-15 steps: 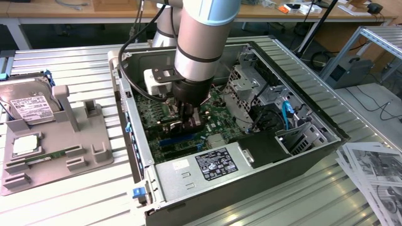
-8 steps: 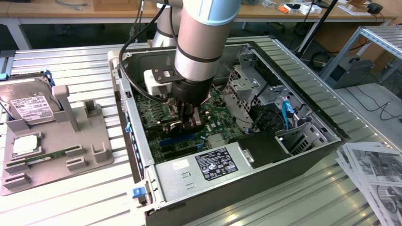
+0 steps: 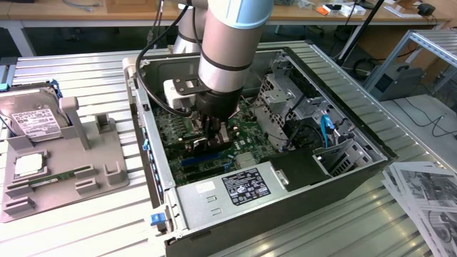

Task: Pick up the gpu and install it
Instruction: 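Insert the gpu into the slot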

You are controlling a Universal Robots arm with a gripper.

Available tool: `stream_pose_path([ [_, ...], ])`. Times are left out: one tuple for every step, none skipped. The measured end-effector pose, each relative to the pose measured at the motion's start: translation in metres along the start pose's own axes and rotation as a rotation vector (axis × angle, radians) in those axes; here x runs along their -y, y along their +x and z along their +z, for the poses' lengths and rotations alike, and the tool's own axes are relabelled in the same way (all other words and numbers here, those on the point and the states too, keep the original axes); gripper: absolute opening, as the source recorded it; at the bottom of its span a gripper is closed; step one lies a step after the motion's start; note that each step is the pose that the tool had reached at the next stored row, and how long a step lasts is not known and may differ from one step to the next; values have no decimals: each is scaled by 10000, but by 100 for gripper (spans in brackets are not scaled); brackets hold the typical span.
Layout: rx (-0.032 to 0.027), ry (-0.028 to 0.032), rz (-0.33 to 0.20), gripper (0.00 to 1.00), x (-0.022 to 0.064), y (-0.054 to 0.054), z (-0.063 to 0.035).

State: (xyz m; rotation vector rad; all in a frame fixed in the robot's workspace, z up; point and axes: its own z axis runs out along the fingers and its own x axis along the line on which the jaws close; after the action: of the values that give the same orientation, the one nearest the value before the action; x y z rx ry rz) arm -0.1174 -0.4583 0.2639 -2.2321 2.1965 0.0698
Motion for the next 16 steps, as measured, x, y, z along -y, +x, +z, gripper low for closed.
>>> stream_pose_path([
  [0,0,0,27,0,0,0],
  [0,0,0,27,0,0,0],
  [0,0,0,27,0,0,0],
  [0,0,0,27,0,0,0],
  [0,0,0,27,0,0,0],
  [0,0,0,27,0,0,0],
  [0,0,0,27,0,0,0],
  [0,0,0,27,0,0,0],
  [0,0,0,27,0,0,0],
  [0,0,0,27,0,0,0],
  [0,0,0,27,0,0,1],
  [0,-4,0,27,0,0,7],
  [-1,-20,0,27,1,1,28],
  [-2,-26,2,27,0,2,30],
  [-2,-25,1,27,0,2,30],
  [-1,-24,1,27,0,1,31],
])
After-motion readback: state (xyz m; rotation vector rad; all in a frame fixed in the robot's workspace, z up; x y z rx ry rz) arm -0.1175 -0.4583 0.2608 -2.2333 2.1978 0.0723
